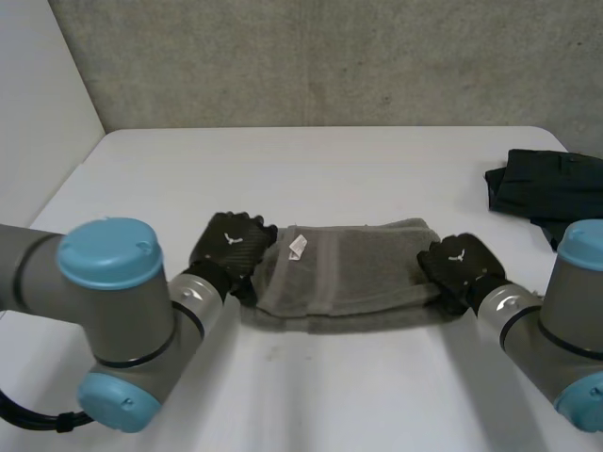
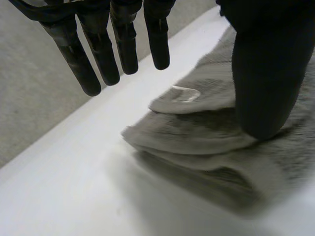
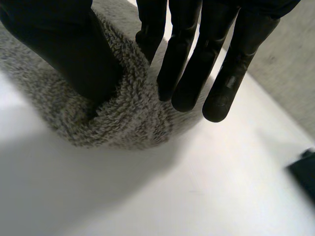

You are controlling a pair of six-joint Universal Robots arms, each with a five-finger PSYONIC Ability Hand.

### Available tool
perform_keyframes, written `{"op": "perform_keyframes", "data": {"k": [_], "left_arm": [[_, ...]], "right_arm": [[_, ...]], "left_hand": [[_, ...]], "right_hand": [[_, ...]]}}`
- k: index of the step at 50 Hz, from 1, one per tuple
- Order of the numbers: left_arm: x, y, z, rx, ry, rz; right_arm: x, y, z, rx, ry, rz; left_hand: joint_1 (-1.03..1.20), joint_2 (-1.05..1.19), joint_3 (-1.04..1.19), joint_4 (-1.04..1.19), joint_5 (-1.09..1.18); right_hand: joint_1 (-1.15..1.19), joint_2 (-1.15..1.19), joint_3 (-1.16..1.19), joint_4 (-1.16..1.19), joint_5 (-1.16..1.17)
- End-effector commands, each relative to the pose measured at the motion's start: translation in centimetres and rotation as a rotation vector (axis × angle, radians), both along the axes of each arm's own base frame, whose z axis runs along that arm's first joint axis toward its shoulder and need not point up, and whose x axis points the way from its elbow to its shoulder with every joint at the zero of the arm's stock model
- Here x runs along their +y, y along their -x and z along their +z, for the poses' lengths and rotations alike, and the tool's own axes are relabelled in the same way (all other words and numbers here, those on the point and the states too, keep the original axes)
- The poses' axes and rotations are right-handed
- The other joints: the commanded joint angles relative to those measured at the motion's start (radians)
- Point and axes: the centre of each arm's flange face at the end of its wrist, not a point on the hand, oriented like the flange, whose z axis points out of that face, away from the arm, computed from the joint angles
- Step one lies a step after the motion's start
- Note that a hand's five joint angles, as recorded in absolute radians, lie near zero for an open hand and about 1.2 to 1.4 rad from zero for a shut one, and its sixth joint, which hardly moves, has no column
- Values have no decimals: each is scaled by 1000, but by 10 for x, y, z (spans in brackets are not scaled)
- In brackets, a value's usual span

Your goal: Fold the laundry.

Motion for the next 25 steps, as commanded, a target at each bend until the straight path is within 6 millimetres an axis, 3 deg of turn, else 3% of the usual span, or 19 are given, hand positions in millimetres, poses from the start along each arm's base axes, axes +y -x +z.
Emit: {"op": "perform_keyframes", "data": {"k": [1, 4, 5, 9, 12, 16, 19, 23, 25], "left_arm": [[0, -17, 33, 52, 60, 39], [-5, -24, 41, 61, 78, 63], [-8, -26, 42, 64, 81, 72], [-15, -34, 48, 70, 96, 104], [-19, -39, 52, 75, 107, 123], [-23, -43, 55, 80, 115, 140], [-24, -43, 58, 86, 126, 143], [-27, -41, 63, 104, 142, 142], [-27, -37, 68, 124, 152, 133]], "right_arm": [[-9, -10, 35, 282, 253, 95], [5, -40, 49, 304, 342, 185], [17, -64, 59, 292, 403, 255], [46, -114, 66, 249, 479, 403], [60, -133, 68, 229, 503, 467], [97, -165, 49, 197, 473, 655], [110, -170, 39, 187, 430, 719], [111, -166, 38, 181, 348, 687], [102, -161, 44, 103, 257, 580]], "left_hand": [[19, 18, 16, 22, 24], [8, 6, 4, 10, 13], [5, 3, 2, 7, 10], [-19, -20, -22, -16, -14], [-22, -23, -25, -19, -17], [-45, -47, -48, -43, -40], [-86, -88, -89, -84, -81], [-189, -191, -192, -186, -184], [-189, -191, -192, -187, -184]], "right_hand": [[451, 225, 215, 208, 237], [451, 225, 215, 208, 237], [451, 225, 215, 208, 237], [451, 225, 215, 208, 237], [451, 225, 215, 208, 237], [451, 225, 215, 208, 237], [451, 225, 215, 208, 237], [-771, -996, -1007, -1013, -984], [-771, -996, -1007, -1013, -984]]}}
